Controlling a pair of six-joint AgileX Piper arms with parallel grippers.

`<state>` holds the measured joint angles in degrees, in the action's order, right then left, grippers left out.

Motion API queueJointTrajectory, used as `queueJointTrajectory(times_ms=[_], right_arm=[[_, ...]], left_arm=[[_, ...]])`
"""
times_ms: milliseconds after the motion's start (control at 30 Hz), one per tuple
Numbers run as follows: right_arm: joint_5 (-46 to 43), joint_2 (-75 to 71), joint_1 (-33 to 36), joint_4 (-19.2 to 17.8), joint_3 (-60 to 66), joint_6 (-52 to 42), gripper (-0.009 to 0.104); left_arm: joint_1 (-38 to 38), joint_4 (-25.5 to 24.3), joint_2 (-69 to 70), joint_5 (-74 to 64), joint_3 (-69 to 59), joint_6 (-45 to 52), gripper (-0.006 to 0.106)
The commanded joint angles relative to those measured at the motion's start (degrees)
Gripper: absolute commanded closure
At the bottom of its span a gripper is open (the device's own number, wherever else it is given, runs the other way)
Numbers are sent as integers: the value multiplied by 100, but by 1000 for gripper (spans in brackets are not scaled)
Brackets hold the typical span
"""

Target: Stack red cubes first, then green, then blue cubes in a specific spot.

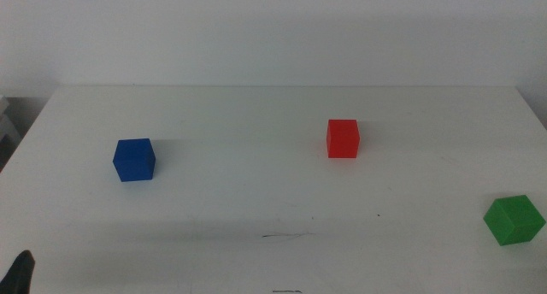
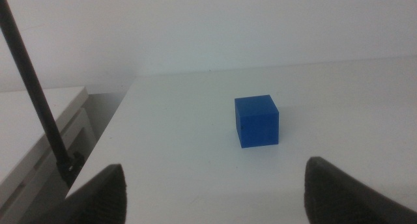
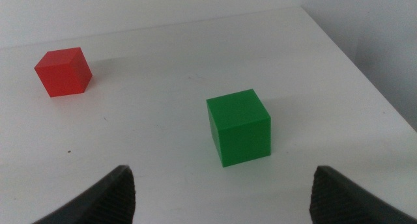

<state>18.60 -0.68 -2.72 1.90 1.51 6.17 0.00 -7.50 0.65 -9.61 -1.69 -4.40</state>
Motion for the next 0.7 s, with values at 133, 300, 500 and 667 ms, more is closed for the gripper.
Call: queueJointTrajectory(times_ms=[133, 300, 500, 667], right_arm=[[-963, -89, -46, -27, -55, -454, 10], [-1499, -89, -46, -27, -55, -655, 1], [-1536, -89, -46, -24, -55, -748, 1], [-1510, -81, -46, 42, -85, -750, 1]], left_arm=[[0, 6, 151, 443, 14, -55, 7], [0, 6, 151, 443, 14, -55, 7], [0, 6, 151, 443, 14, -55, 7], [0, 6, 151, 443, 14, -55, 7]])
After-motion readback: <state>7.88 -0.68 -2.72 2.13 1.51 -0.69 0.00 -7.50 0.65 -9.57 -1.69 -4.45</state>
